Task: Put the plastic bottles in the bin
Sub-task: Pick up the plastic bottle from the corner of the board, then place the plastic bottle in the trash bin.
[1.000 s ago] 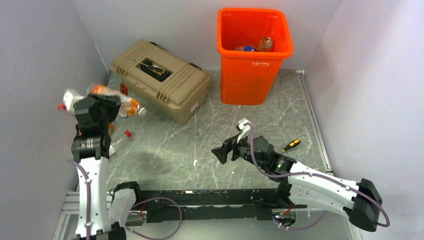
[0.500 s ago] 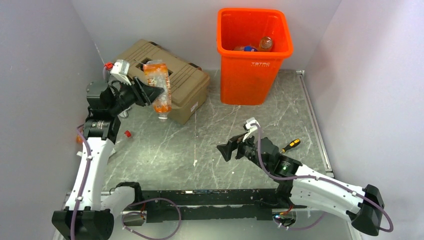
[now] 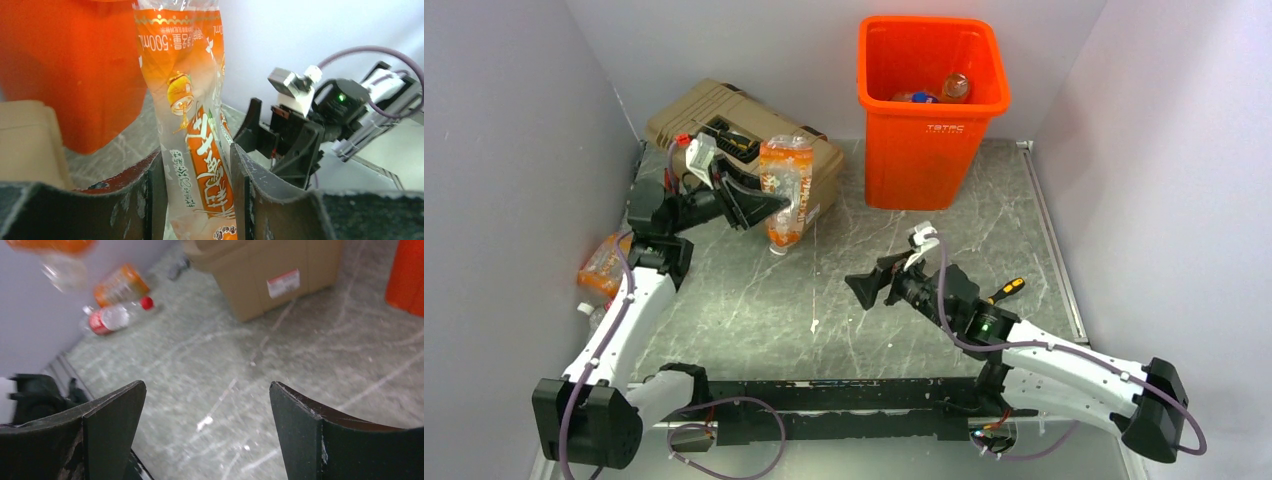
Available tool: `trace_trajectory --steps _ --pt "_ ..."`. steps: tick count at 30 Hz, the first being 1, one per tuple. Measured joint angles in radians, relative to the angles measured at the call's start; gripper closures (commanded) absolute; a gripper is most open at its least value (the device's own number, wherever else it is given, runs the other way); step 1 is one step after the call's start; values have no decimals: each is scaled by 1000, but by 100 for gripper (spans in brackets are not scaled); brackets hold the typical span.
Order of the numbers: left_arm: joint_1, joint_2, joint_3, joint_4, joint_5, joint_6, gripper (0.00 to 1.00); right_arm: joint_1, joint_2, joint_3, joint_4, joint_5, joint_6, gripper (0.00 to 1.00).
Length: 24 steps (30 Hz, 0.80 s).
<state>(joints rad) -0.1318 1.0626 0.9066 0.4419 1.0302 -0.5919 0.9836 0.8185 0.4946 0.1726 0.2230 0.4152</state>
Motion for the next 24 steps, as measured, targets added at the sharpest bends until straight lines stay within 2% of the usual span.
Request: trace_trajectory --steps 2,5,12,24 --pt "-7 -6 -54 135 22 -79 100 0 -3 33 26 -23 1 0" --pt "-19 -37 -128 255 29 -150 100 0 -14 80 56 -68 0 0" --pt "-55 -99 -172 380 38 -217 100 0 36 234 100 -156 -26 0" --pt "-146 -164 -172 230 51 -98 100 -1 280 682 18 -254 -144 0"
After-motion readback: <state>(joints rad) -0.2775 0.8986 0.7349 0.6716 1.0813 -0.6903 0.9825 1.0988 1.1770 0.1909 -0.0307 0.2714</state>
